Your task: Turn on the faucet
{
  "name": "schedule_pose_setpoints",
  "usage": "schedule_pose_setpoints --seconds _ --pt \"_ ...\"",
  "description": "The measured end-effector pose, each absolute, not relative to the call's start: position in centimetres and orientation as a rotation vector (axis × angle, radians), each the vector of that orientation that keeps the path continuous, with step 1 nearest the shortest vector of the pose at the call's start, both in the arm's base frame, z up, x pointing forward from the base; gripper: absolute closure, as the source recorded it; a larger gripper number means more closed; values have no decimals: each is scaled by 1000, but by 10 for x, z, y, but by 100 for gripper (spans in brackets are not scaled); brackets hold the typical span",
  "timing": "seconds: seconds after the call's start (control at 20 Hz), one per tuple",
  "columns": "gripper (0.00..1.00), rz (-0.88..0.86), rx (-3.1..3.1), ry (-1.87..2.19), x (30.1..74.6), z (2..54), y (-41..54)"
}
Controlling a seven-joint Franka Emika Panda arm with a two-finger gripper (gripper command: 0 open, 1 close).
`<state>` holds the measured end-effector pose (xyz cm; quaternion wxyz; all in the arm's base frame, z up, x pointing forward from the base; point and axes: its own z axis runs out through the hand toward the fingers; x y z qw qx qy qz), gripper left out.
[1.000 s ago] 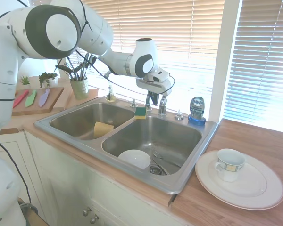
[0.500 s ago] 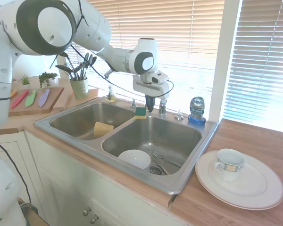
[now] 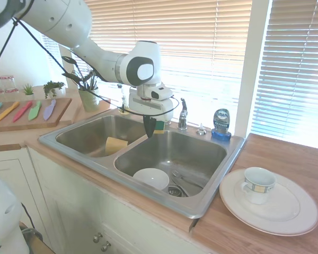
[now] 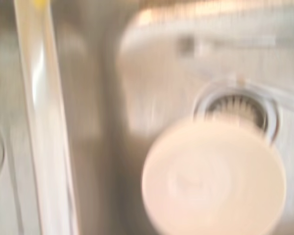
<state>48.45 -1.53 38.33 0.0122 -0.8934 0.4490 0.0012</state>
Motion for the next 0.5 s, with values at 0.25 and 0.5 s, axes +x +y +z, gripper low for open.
schedule_pose_setpoints --seconds 0.25,0.5 --pt "0 10 -2803 1370 421 368 -2" --pt "0 0 -2784 1388 414 368 -5"
